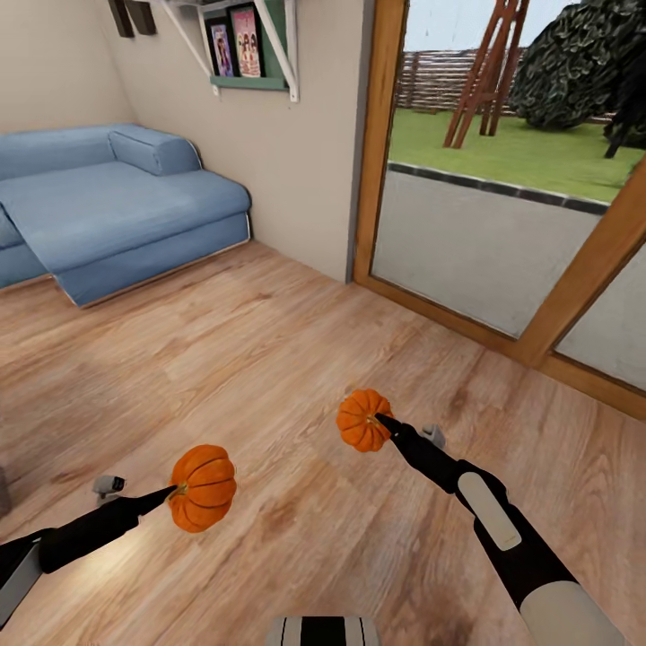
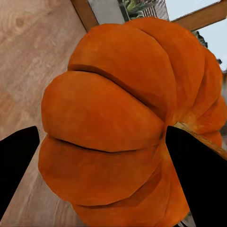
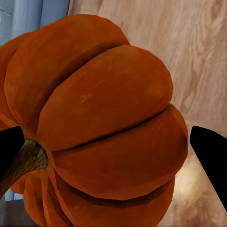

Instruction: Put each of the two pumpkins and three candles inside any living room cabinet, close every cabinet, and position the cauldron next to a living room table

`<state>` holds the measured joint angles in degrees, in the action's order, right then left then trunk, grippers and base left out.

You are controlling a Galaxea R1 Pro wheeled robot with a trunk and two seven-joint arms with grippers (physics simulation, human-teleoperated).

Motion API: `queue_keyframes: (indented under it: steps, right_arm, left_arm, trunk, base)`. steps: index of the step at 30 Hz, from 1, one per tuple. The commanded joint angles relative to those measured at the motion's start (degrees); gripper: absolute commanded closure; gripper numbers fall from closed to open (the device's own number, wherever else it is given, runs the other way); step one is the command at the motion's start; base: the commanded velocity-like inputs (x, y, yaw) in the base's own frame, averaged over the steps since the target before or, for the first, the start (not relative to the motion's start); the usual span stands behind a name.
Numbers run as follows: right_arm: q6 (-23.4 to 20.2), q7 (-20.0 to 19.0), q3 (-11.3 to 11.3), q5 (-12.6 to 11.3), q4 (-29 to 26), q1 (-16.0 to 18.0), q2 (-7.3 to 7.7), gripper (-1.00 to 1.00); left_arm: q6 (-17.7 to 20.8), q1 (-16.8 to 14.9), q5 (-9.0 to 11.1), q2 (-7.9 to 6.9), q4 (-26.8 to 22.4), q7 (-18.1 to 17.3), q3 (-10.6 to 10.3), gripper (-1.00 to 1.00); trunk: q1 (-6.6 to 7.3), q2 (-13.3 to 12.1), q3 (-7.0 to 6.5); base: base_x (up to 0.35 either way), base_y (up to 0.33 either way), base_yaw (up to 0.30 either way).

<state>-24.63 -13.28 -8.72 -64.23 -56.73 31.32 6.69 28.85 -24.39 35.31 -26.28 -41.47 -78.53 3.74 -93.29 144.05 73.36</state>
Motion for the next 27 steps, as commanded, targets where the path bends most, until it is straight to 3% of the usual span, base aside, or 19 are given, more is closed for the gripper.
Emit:
queue_keyframes:
  steps: [1,10,16,27]
  right_arm:
    - [-0.15,0.01,-0.07,-0.52,-0.05,0.0,0.06,1.0]
    - [-0.13,0.08,-0.07,-0.38,-0.05,0.0,0.0,1.0]
    - [-0.07,0.12,-0.07,3.0,-0.06,-0.01,-0.01,1.0]
    - [-0.06,0.08,0.01,3.35,-0.05,0.02,0.07,1.0]
  left_arm:
    - [0.6,-0.05,0.25,0.0,-0.01,-0.12,0.03,1.0]
    - [0.65,-0.05,0.2,0.0,-0.01,-0.07,-0.09,1.0]
    - [0.68,-0.05,0.13,0.0,0.06,-0.02,-0.21,1.0]
    - [0.68,-0.05,0.11,0.0,0.22,0.04,-0.31,1.0]
  trunk:
    - [0.04,0.0,-0.22]
    - [0.27,-0.12,-2.59]
    - [0.43,-0.2,-4.37]
    - [0.71,-0.34,-7.49]
  base:
    - [0.0,0.0,0.274]
    - [0.0,0.0,0.264]
    - [0.0,0.0,0.191]
    - [0.0,0.0,0.144]
